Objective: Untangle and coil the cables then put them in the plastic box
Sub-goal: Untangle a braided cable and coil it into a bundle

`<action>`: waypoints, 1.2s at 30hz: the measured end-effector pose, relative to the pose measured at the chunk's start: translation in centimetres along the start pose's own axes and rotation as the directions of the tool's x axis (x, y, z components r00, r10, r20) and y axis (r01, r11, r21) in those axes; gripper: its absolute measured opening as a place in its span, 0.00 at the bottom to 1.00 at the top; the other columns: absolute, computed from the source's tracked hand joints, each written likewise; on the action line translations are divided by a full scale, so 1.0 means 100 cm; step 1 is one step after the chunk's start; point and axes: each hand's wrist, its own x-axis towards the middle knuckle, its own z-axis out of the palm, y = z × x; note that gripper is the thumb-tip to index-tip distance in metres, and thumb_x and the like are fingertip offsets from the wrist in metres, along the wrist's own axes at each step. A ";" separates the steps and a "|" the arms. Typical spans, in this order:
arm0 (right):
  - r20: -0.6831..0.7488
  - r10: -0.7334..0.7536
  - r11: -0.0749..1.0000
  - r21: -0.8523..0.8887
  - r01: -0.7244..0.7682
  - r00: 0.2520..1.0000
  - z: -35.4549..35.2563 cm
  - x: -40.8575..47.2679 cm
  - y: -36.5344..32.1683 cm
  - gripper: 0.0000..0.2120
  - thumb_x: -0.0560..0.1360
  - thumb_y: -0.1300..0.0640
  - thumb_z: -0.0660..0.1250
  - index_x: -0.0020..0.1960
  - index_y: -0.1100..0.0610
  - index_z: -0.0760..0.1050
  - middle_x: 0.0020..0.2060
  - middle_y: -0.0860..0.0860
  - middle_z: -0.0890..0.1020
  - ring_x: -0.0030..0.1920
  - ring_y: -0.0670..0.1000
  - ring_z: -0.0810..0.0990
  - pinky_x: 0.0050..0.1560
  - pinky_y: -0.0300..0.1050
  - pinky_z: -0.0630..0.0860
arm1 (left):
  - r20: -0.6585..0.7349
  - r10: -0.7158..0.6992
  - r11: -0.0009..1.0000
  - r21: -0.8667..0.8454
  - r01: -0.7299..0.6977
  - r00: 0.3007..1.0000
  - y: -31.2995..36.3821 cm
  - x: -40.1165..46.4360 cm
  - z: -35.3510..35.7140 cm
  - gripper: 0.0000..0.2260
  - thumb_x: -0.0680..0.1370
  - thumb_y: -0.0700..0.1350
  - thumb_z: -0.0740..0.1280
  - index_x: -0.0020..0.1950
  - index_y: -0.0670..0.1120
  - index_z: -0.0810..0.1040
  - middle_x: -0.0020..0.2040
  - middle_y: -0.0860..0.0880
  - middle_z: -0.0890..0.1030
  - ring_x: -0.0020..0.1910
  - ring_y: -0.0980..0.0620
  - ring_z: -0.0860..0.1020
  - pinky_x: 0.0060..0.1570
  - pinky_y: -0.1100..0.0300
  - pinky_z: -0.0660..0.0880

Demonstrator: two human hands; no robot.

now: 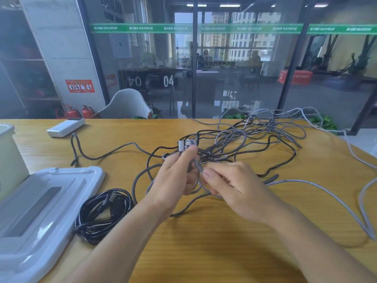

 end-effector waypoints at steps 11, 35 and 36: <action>0.386 0.041 0.964 0.229 -0.138 0.922 0.023 -0.002 -0.009 0.19 0.87 0.45 0.56 0.46 0.50 0.81 0.33 0.52 0.79 0.35 0.55 0.77 0.43 0.52 0.75 | -0.172 0.161 0.987 0.043 -0.156 0.972 0.013 0.004 -0.018 0.20 0.88 0.51 0.54 0.37 0.47 0.67 0.31 0.47 0.65 0.29 0.52 0.62 0.29 0.62 0.62; 0.038 -0.074 0.943 -0.322 0.083 0.997 -0.017 0.013 0.064 0.30 0.72 0.21 0.60 0.36 0.47 0.80 0.31 0.41 0.73 0.39 0.42 0.72 0.56 0.38 0.67 | 0.357 -0.026 0.956 -0.263 0.127 0.934 0.032 -0.008 -0.031 0.17 0.81 0.56 0.58 0.35 0.50 0.68 0.23 0.57 0.61 0.21 0.59 0.56 0.22 0.62 0.51; 0.020 -0.046 0.939 -0.341 0.050 0.999 -0.023 0.013 0.068 0.30 0.71 0.20 0.59 0.37 0.45 0.80 0.34 0.40 0.76 0.43 0.41 0.73 0.64 0.36 0.61 | 0.366 -0.028 0.959 -0.253 0.129 0.930 0.033 -0.008 -0.032 0.17 0.81 0.56 0.58 0.35 0.50 0.69 0.23 0.57 0.61 0.21 0.59 0.56 0.23 0.62 0.51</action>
